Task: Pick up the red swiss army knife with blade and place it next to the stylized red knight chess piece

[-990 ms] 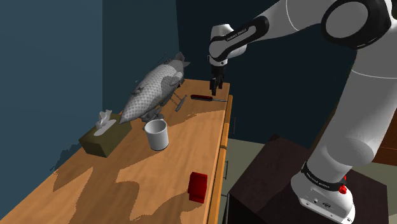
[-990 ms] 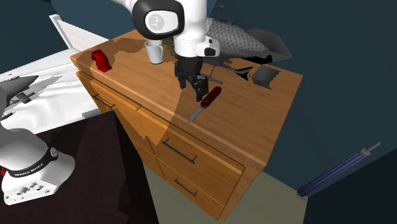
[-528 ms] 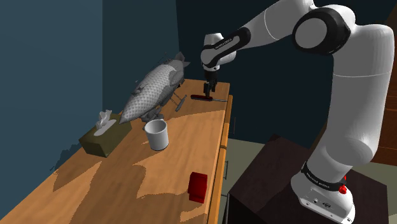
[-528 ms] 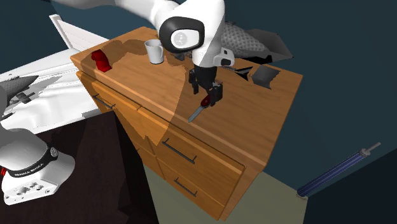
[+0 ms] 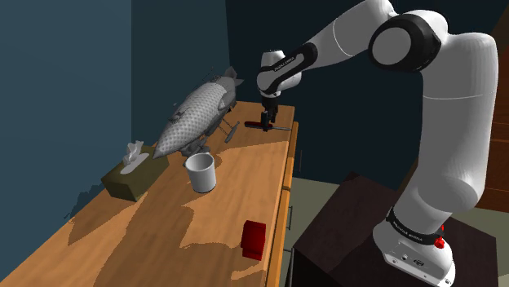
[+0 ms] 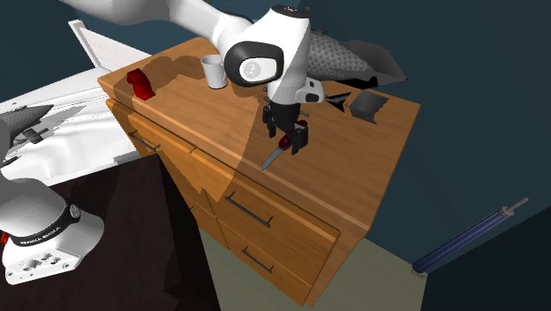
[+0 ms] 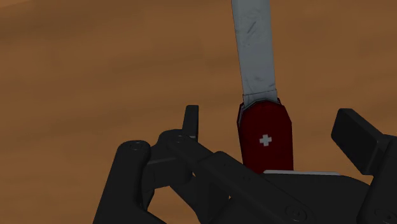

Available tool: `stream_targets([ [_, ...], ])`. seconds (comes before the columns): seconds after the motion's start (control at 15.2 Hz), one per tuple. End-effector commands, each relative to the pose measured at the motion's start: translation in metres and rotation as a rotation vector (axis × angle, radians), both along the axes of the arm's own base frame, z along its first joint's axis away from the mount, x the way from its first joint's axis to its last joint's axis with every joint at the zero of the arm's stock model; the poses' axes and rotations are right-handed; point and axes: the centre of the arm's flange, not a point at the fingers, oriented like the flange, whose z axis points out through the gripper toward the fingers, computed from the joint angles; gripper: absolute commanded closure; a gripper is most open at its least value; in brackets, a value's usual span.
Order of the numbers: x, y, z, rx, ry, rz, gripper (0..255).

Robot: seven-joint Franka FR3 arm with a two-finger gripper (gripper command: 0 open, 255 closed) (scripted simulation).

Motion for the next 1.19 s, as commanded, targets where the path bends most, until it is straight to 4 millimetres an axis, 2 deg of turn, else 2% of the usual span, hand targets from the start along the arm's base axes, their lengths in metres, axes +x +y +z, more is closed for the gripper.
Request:
stream_targets([
  [0.0,0.0,0.0,0.0,0.0,0.0,0.0,0],
  [0.2,0.0,0.0,0.0,0.0,0.0,0.0,0],
  [0.26,0.0,0.0,0.0,0.0,0.0,0.0,255],
  [0.86,0.0,0.0,0.0,0.0,0.0,0.0,255],
  [1.12,0.0,0.0,0.021,0.0,0.0,0.0,255],
])
